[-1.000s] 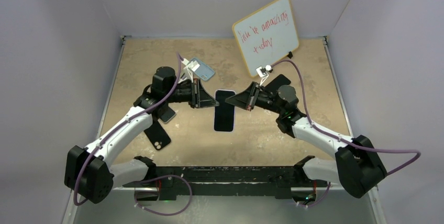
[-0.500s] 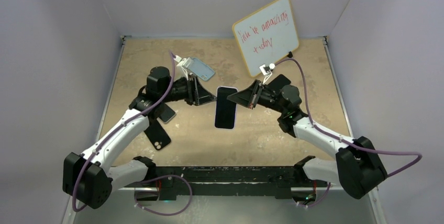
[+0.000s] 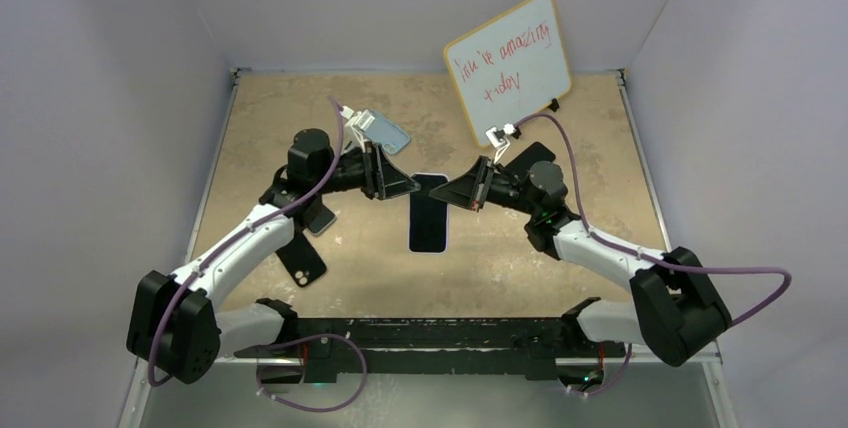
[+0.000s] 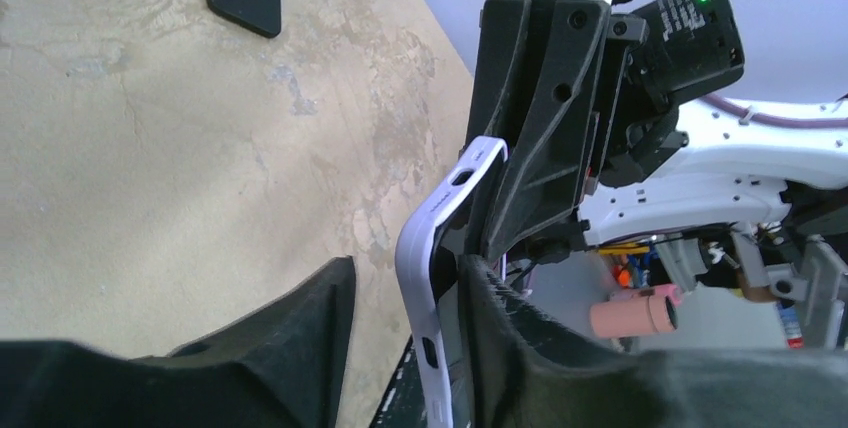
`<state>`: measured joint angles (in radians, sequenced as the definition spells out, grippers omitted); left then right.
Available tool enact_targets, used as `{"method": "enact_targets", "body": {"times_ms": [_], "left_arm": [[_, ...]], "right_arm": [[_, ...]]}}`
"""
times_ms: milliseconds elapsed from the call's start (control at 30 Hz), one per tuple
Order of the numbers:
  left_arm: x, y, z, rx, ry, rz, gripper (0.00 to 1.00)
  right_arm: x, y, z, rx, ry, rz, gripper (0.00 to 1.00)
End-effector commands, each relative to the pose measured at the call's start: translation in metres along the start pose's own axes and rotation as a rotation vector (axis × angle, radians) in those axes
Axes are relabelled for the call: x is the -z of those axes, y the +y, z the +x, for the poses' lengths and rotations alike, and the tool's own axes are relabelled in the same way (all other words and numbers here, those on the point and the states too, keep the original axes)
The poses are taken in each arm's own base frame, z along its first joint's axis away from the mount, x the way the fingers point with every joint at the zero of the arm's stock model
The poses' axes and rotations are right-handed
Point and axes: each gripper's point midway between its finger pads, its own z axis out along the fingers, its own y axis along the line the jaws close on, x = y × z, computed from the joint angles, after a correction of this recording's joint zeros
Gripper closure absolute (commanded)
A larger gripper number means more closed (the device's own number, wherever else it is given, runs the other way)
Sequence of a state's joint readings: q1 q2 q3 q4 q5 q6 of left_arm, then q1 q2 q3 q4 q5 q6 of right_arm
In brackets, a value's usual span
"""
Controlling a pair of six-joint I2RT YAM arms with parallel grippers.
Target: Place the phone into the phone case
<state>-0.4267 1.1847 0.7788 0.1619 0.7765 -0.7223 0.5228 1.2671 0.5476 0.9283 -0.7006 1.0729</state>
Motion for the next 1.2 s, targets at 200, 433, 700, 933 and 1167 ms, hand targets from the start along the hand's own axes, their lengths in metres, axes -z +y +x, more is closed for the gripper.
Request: {"method": "enact_targets", "body": {"times_ms": [200, 433, 700, 933, 1167], "left_arm": [[-0.004, 0.026, -0.020, -0.066, -0.046, -0.155, 1.00], [0.006, 0.017, -0.028, -0.114, -0.065, -0.185, 0.88], [0.027, 0.025, -0.025, -0.228, -0.035, -0.300, 0.18], [0.052, 0.055, -0.008, -0.325, 0.022, -0.469, 0.12], [0.060, 0.068, 0.004, -0.333, 0.043, -0.515, 0.12]], "right_arm": [[-0.004, 0.019, -0.007, 0.060, -0.003, -0.068, 1.00], [-0.008, 0.008, -0.012, 0.077, -0.015, -0.012, 1.00], [-0.012, -0.044, -0.017, 0.102, -0.007, 0.183, 1.00], [-0.012, -0.114, -0.022, 0.071, 0.055, 0.350, 1.00], [0.001, -0.173, -0.018, 0.029, 0.095, 0.483, 1.00]]}}
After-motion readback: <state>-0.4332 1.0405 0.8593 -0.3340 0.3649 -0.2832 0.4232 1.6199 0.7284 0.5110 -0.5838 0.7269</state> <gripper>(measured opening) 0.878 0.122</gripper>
